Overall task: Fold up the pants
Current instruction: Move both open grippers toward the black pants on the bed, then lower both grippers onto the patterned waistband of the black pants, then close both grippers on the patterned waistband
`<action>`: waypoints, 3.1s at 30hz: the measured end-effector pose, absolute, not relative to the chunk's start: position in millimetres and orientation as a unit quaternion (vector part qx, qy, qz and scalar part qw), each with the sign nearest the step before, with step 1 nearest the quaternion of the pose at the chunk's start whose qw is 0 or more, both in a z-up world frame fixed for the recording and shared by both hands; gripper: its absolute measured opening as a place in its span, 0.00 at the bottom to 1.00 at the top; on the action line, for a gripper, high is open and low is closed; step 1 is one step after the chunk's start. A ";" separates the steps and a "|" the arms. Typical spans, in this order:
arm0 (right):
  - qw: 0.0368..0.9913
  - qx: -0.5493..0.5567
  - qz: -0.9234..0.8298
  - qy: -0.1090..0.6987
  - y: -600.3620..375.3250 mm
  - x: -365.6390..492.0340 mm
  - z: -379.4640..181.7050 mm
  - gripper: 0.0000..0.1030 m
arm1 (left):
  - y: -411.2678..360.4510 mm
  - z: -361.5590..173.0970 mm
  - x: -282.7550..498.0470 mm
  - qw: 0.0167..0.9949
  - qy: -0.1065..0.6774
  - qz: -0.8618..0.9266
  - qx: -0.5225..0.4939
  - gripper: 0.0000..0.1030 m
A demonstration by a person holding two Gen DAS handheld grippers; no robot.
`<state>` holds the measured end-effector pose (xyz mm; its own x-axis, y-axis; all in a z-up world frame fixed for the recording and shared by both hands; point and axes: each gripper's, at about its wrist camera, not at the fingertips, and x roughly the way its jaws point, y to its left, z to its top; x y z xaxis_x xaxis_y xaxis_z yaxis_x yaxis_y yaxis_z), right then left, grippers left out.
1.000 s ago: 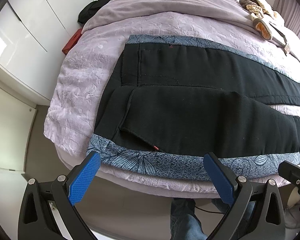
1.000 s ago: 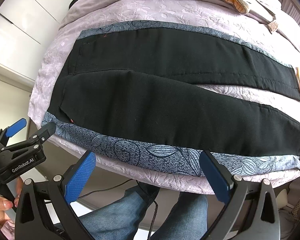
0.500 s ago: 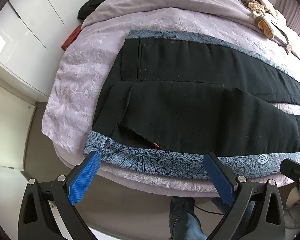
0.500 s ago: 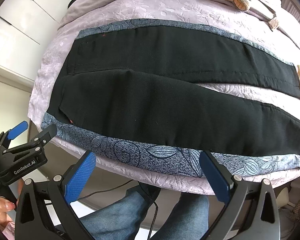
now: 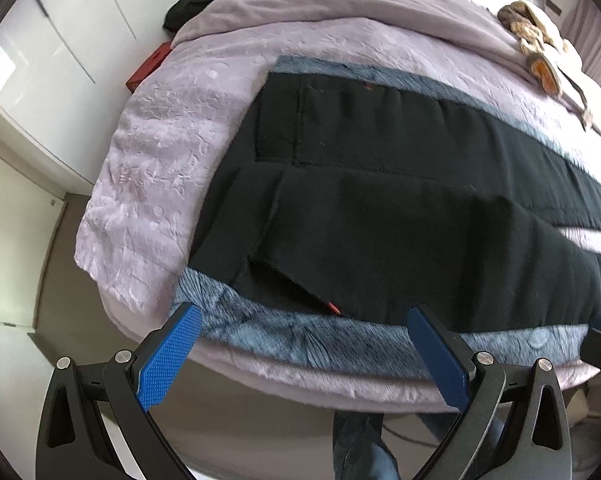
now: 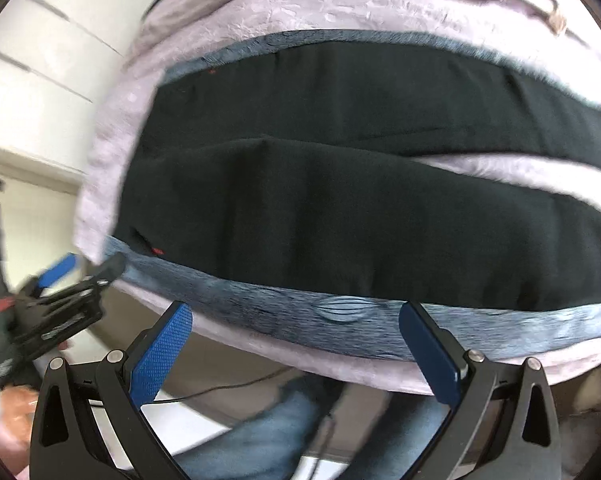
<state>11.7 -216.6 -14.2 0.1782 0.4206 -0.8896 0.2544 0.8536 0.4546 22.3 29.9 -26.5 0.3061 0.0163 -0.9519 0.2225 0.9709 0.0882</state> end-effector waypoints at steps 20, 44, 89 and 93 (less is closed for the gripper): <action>0.629 0.462 0.162 0.604 -172.8 -11.6 -131.7 0.71 | 76.8 -73.8 11.2 0.759 0.643 -0.096 -0.051 0.92; 0.639 0.539 0.194 0.513 -186.4 33.8 -96.5 0.16 | 79.4 -85.1 22.6 0.725 0.653 -0.096 -0.195 0.92; 0.525 0.610 0.189 0.562 -264.7 -20.0 -125.8 0.61 | 79.4 -43.4 40.3 0.774 0.622 -0.031 -0.111 0.74; 0.551 0.629 0.168 0.522 -265.6 -24.3 -128.6 0.59 | 98.1 -61.6 22.4 0.749 0.645 -0.027 -0.148 0.74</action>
<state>-24.3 -265.6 -128.6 0.3980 0.8419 -0.3646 0.4726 0.1525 0.8680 22.4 98.1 -61.6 0.1675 -0.2321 -0.9582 -0.1507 0.9544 -0.2576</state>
